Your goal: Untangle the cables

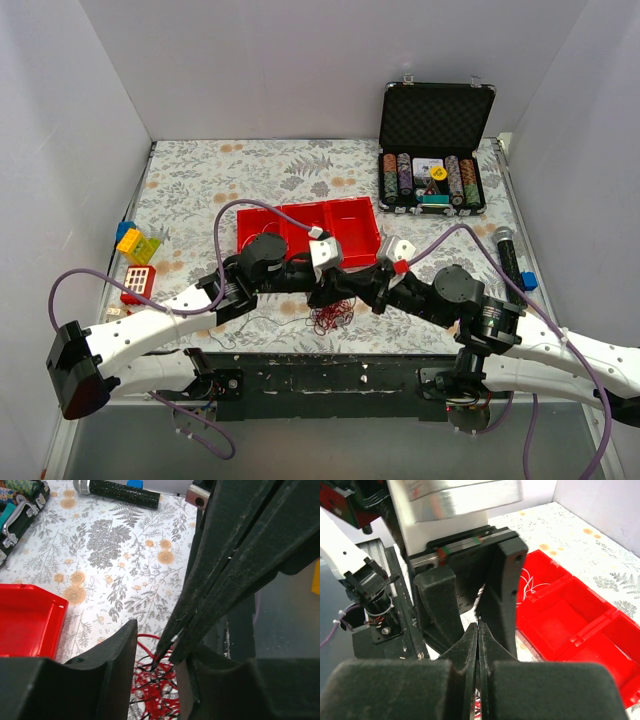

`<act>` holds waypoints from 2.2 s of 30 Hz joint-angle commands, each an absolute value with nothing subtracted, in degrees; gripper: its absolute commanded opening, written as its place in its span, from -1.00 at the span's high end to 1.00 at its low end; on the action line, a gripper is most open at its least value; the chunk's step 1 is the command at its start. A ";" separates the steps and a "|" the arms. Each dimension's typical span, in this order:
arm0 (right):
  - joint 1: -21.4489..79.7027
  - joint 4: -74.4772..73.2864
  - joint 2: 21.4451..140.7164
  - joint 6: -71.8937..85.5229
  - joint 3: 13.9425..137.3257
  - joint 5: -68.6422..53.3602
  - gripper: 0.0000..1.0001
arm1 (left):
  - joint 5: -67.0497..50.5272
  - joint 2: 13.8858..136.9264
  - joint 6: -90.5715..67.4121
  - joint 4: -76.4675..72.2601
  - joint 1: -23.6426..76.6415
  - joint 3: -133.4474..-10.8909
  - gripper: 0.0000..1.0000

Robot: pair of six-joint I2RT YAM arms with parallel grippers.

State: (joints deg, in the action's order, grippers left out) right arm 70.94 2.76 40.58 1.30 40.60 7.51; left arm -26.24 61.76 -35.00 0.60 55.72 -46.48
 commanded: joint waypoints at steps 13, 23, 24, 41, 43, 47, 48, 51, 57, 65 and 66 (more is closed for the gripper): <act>71.10 4.05 36.31 4.30 39.82 15.98 -0.03 | -21.89 57.30 -40.17 -0.35 55.90 -47.72 1.00; 71.10 1.05 30.14 9.67 32.52 16.43 -0.63 | -17.76 57.83 -39.20 -0.26 55.90 -50.45 1.00; 71.02 1.84 30.84 9.49 32.35 16.61 -0.63 | -17.67 58.01 -39.29 -0.35 55.90 -50.88 1.00; 71.10 31.01 42.00 0.97 28.74 22.15 -0.29 | -19.69 59.50 -39.81 3.60 55.81 -54.41 1.00; 71.10 32.43 44.29 1.49 28.56 22.15 -0.27 | -20.30 59.85 -40.43 3.43 55.81 -54.67 1.00; 71.10 34.45 47.81 3.86 26.99 21.27 -0.15 | -21.09 60.38 -41.40 3.43 55.81 -56.33 1.00; 71.10 35.58 48.33 4.30 26.03 21.18 -0.11 | -21.09 60.38 -41.92 3.51 55.81 -57.03 1.00; 71.10 37.70 49.39 6.32 23.47 21.45 0.01 | -22.49 60.64 -43.41 4.04 55.81 -59.32 1.00; 71.10 37.08 50.54 11.33 17.68 22.06 0.07 | -23.29 62.22 -46.14 3.43 55.55 -66.26 1.00; 71.10 36.30 49.57 16.96 10.20 22.59 0.12 | -24.43 63.54 -46.94 3.34 54.41 -73.47 1.00; 71.10 36.12 49.57 17.48 9.59 22.50 0.11 | -24.26 63.63 -46.06 3.43 54.23 -74.00 1.00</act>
